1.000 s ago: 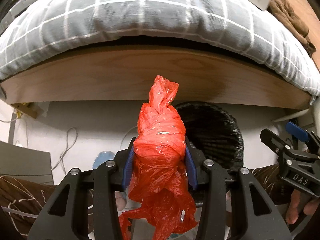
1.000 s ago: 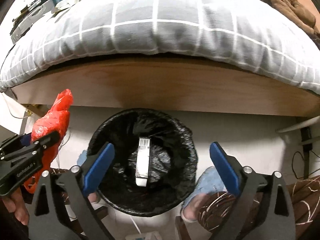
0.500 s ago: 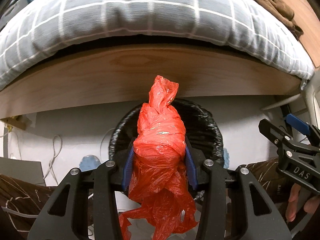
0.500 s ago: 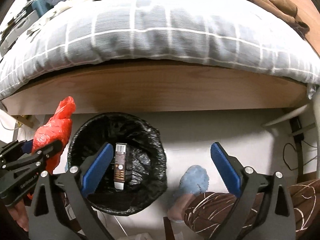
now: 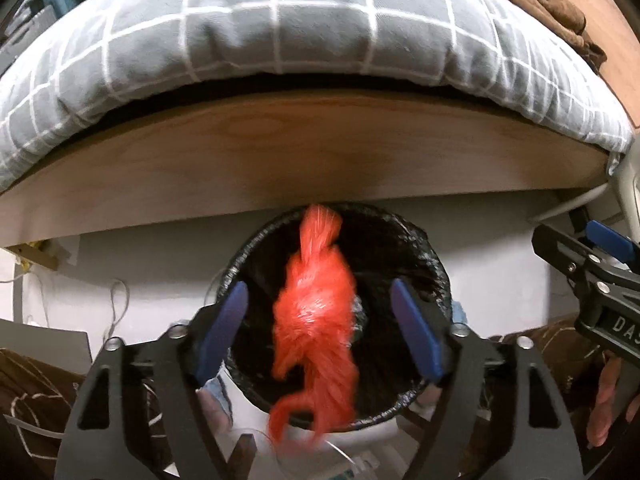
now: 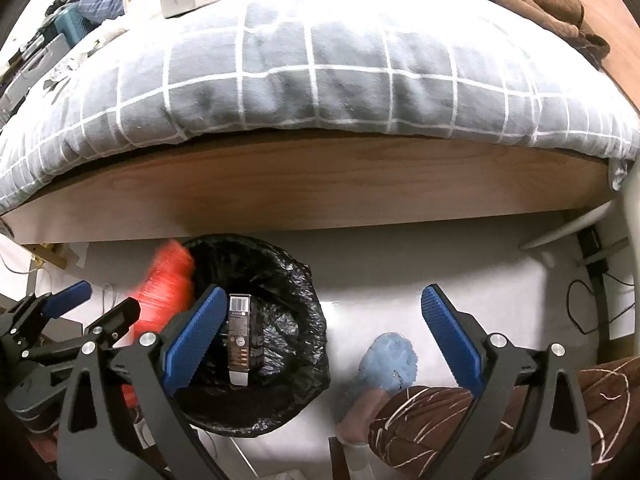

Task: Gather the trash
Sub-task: 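Open the right tool over the bin while the left tool drops the red bag in, then move both tools back over the bed toward the remaining trash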

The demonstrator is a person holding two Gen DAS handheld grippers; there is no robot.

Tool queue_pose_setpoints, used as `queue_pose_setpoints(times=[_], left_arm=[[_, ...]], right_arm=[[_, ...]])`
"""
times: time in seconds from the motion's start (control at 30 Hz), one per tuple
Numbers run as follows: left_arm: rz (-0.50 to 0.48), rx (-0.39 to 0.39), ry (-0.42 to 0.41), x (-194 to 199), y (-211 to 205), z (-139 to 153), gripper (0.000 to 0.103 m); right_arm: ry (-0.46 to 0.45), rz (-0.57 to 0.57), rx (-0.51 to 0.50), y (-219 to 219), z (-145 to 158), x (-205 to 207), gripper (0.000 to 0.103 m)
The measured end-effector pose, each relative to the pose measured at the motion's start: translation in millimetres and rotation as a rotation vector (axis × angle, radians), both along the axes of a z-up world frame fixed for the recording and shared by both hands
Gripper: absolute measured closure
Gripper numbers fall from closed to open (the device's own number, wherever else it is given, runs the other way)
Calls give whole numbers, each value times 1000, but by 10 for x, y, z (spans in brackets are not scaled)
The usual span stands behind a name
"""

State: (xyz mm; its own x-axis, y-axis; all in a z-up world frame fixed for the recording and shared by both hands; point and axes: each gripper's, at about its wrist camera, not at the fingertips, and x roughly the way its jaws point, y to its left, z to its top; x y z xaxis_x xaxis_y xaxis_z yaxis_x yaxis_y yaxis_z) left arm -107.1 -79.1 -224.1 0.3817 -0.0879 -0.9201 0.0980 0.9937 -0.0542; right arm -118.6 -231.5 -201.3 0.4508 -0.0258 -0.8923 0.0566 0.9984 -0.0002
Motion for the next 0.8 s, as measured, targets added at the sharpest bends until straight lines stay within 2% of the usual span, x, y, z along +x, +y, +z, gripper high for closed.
queue_pose_setpoints(times=[0.07,0.27,0.47,0.6,0.8], left_arm=[[14,7,-19,5,87,27,16],[82,51,-76,38,332,179,7],[137,56,-139,120,527,472,6],[143,108,-184,123,591,662,6],[183,71,-215,166,767,984,6]], right_arm=[[-12,9,1,39,37,16,9],[-78,49,-22,208,246,94,9],[-160,77,-34,362,542,153,9],[-231,84,-48,466,750,180,9],[-312,109,-51,598,1065,205,9]])
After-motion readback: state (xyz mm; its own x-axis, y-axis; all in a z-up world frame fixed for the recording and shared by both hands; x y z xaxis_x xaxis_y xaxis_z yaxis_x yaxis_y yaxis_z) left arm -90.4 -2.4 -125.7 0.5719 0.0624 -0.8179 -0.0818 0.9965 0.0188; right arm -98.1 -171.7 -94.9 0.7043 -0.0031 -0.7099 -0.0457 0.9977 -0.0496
